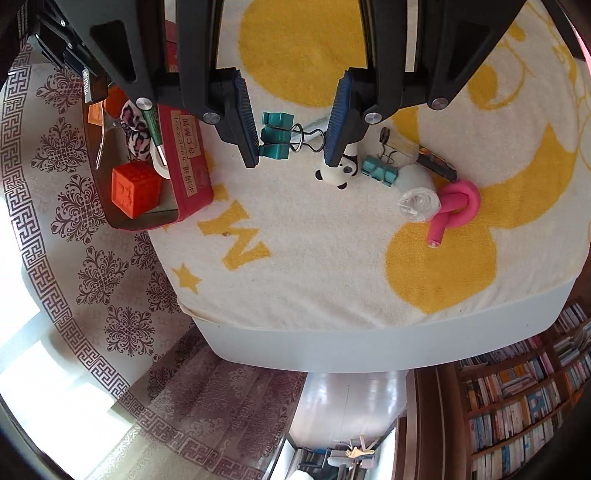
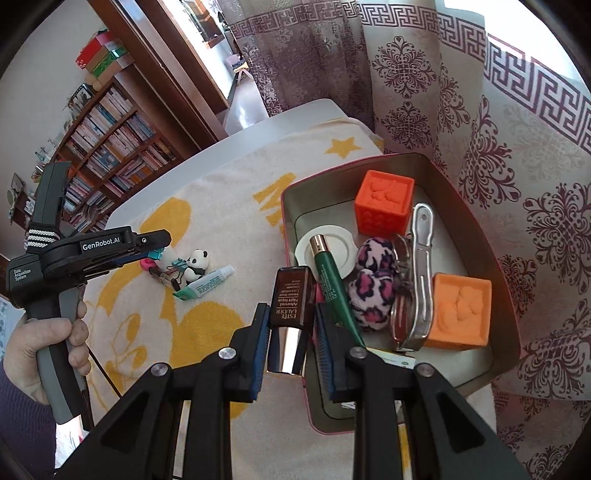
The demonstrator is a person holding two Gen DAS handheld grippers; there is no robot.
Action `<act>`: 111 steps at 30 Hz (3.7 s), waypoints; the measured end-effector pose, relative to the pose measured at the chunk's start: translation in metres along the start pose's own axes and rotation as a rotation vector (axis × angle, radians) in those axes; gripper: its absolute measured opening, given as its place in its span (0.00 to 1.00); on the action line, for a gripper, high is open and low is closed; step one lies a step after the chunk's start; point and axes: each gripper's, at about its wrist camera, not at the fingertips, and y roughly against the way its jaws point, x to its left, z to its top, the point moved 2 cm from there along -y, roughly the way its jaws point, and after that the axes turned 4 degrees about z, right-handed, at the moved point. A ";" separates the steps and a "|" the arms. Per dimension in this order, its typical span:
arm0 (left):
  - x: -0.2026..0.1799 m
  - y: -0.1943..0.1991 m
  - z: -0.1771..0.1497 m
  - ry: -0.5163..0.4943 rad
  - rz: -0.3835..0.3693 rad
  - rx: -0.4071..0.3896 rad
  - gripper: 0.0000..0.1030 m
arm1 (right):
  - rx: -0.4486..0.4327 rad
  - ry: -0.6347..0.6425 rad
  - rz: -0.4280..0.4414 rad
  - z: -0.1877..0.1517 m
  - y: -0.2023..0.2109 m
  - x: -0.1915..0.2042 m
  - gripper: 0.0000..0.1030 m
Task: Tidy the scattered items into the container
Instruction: 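Carry the brown bottle toward the red tin while left gripper drops the binder clip into it, then lower the brown bottle into the red tin and open the right gripper, then move both grippers back over the remaining items on the towel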
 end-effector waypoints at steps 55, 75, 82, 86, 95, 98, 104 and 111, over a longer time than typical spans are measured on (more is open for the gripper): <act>-0.036 0.029 -0.114 0.202 -0.038 0.109 0.54 | 0.032 0.041 0.064 -0.041 0.039 -0.060 0.49; -0.003 0.036 -0.139 0.239 0.011 0.128 0.71 | 0.075 0.097 0.102 -0.059 0.029 -0.020 0.49; 0.023 0.037 -0.146 0.291 0.029 0.138 0.71 | 0.122 0.150 0.131 -0.069 0.018 0.008 0.49; 0.037 0.039 -0.147 0.309 0.030 0.134 0.71 | 0.144 0.192 0.146 -0.072 0.012 0.026 0.49; 0.075 0.040 -0.150 0.370 0.036 0.130 0.71 | 0.186 0.214 0.158 -0.073 -0.005 0.053 0.49; 0.086 0.039 -0.151 0.388 0.038 0.138 0.71 | 0.198 0.215 0.156 -0.074 -0.011 0.059 0.49; 0.104 0.035 -0.149 0.400 0.037 0.148 0.71 | 0.223 0.201 0.151 -0.074 -0.025 0.070 0.49; 0.127 0.030 -0.141 0.408 0.041 0.156 0.71 | 0.242 0.185 0.141 -0.074 -0.039 0.080 0.49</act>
